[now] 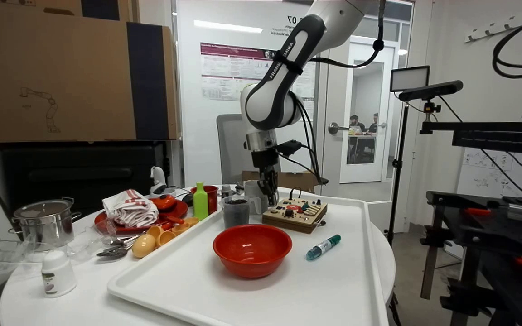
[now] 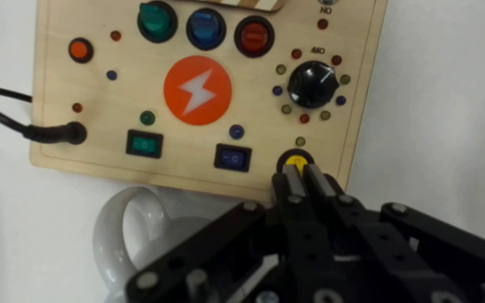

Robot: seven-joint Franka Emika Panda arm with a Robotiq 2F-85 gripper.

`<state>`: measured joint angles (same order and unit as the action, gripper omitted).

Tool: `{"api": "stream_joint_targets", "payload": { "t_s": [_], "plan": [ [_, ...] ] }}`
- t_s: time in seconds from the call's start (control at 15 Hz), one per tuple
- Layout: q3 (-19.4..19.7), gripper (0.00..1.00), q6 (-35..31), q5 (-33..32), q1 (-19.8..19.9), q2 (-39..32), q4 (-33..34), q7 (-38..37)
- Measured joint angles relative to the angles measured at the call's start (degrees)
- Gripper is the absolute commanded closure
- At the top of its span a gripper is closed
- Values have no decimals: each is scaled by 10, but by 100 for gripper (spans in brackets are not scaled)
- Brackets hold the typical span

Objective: Press down on the yellow button

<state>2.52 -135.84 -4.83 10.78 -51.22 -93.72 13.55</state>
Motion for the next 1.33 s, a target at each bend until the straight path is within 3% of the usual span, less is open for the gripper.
{"api": "stream_joint_targets", "payload": {
  "t_s": [1.33],
  "plan": [
    [1, 90, 15, 1, 0, -31, 36, -4]
  ]
}}
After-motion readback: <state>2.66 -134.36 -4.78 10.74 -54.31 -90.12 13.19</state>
